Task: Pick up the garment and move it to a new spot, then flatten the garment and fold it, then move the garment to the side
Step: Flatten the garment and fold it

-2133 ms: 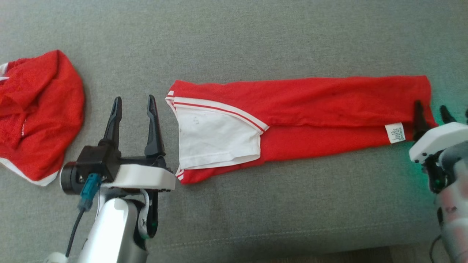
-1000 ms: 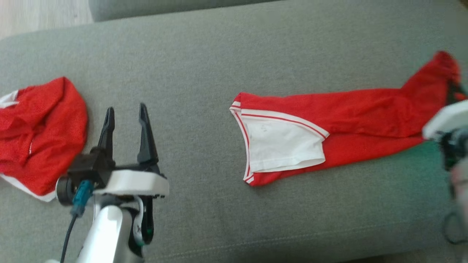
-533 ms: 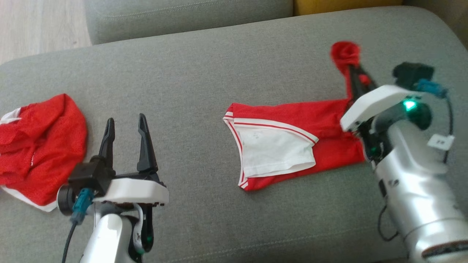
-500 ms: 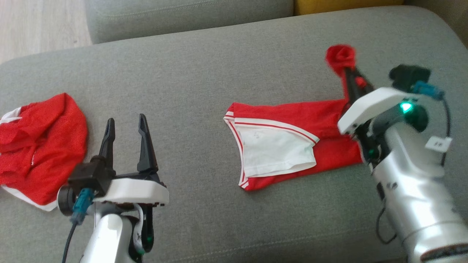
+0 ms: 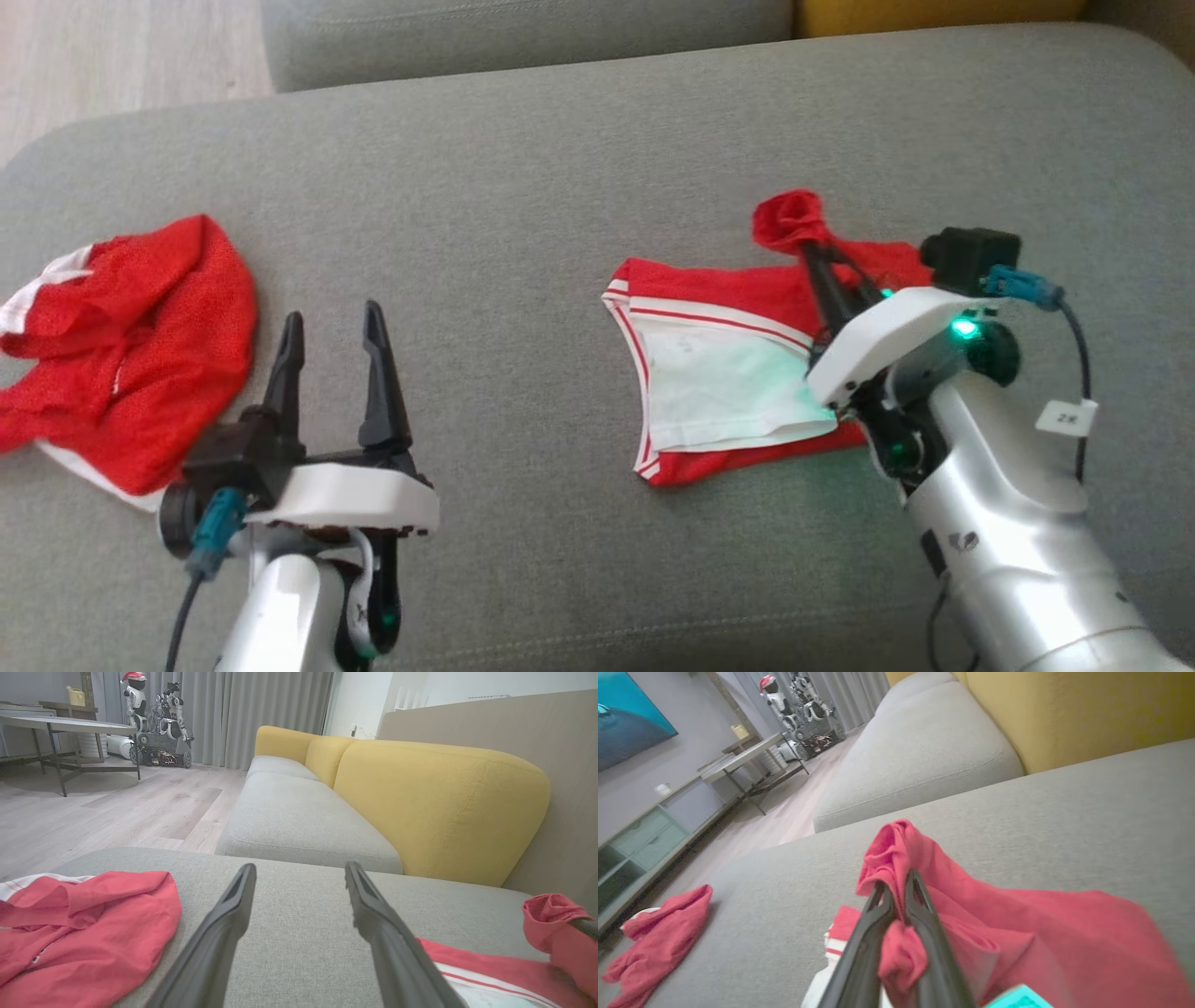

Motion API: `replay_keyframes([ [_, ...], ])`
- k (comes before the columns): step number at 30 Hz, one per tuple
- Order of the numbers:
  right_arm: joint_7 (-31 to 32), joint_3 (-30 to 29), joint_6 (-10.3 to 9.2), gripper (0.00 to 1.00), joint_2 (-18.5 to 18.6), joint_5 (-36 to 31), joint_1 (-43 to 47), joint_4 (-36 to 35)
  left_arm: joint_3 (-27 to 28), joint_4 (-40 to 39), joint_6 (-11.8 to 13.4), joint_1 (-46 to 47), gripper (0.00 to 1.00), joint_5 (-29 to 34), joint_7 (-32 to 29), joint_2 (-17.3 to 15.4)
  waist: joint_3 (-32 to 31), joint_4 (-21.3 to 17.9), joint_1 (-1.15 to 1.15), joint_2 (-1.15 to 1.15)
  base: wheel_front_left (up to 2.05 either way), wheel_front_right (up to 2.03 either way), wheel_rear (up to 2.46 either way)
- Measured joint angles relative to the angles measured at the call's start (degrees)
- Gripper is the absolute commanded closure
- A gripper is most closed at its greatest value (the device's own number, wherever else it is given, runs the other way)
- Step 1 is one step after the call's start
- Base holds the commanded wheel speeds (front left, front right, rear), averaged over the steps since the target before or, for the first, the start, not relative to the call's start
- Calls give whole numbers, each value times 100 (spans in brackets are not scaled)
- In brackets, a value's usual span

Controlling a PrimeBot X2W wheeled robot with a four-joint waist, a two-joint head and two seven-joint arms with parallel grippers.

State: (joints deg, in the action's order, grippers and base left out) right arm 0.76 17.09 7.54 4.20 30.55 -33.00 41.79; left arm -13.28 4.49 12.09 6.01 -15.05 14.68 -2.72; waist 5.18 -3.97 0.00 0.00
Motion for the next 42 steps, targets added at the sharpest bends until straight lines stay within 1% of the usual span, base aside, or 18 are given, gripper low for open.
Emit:
replay_keyframes([
  [7,23,916,0,100,-11,820,216,-392,-93,14,8,5,0,-25,0,0,136,193,0,0,0,0,0],
  [12,-103,1267,0,100,-12,1137,231,-245,-108,64,9,13,0,-25,0,0,233,293,0,0,0,0,0],
  [13,-158,1317,0,60,-12,1167,231,-187,-107,73,10,14,0,-25,0,0,249,307,0,0,0,0,0],
  [14,-158,1403,0,0,-9,1250,231,-159,-107,85,11,14,0,-25,0,0,262,321,0,0,0,0,0],
  [17,-162,1640,0,0,-13,1526,231,-181,-96,101,49,15,0,-25,0,0,287,322,0,0,0,0,0],
  [19,-216,1734,0,0,-18,1552,214,-196,-85,114,49,15,0,-25,0,0,280,291,0,0,0,0,0],
  [23,-289,1666,0,0,-18,1536,167,-177,-69,126,52,15,0,-26,0,0,237,215,0,0,0,0,0],
  [25,-336,1510,0,0,-21,1372,74,-57,-59,126,52,15,0,-27,0,0,199,146,0,0,0,0,0],
  [29,-396,1028,0,0,80,675,-270,125,-49,125,49,14,0,-27,0,0,126,-26,0,0,0,0,0],
  [31,-399,817,0,0,269,396,-357,124,-42,119,49,14,0,-27,0,0,101,-116,0,0,0,0,0],
  [34,-519,504,0,0,710,-78,-353,110,-41,109,49,14,0,-27,0,0,76,-238,0,0,0,0,0],
  [37,-724,292,0,0,1066,-476,-214,-90,-37,92,49,14,0,-27,0,1,68,-342,0,0,0,0,0],
  [39,-877,204,0,0,1225,-764,-58,-235,-37,91,48,15,0,-26,0,1,69,-401,0,0,0,0,0],
  [42,-1081,-121,0,0,1321,-1026,270,-439,-40,104,46,15,0,-26,0,1,84,-470,0,0,0,0,0],
])
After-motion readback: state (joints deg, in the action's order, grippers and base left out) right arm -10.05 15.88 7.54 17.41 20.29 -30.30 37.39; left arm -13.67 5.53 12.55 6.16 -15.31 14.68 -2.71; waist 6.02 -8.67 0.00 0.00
